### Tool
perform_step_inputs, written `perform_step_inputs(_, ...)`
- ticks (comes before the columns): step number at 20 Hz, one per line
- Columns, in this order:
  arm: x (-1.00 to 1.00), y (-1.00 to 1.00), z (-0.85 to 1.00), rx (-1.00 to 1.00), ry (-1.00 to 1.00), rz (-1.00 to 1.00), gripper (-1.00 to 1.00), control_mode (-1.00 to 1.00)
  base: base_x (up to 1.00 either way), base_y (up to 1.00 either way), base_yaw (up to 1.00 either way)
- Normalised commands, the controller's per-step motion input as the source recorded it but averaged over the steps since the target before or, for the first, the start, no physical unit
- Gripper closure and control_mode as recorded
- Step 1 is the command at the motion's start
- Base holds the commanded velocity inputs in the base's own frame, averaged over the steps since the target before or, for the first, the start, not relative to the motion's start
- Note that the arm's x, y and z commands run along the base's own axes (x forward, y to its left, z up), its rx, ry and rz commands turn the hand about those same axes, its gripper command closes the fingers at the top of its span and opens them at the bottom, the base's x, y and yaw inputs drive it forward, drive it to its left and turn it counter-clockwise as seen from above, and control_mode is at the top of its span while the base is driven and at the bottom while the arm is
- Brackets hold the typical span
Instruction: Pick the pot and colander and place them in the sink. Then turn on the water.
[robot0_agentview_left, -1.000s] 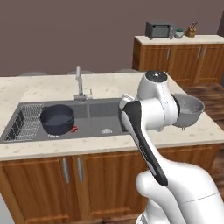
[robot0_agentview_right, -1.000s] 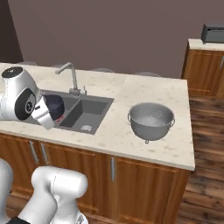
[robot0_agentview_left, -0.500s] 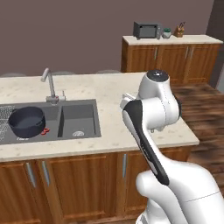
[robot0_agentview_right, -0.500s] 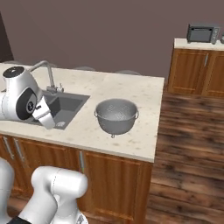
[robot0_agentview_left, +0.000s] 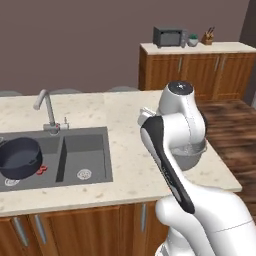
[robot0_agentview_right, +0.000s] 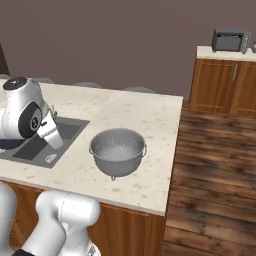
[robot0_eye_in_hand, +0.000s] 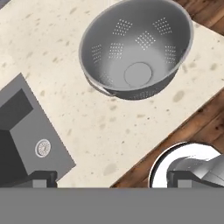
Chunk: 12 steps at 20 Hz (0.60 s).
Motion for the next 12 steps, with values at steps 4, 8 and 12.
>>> perform_step_inputs(4, 0.0, 0.0, 0.0, 0.0, 0.0, 0.0, -1.0, 1.0, 0.84, -0.08, -0.03)
perform_step_inputs(8, 0.0, 0.0, 0.0, 0.0, 0.0, 0.0, -1.0, 1.0, 0.39, 0.0, 0.0)
perform_step_inputs(12, 0.0, 0.0, 0.0, 0.0, 0.0, 0.0, -1.0, 1.0, 0.17, -0.01, 0.0)
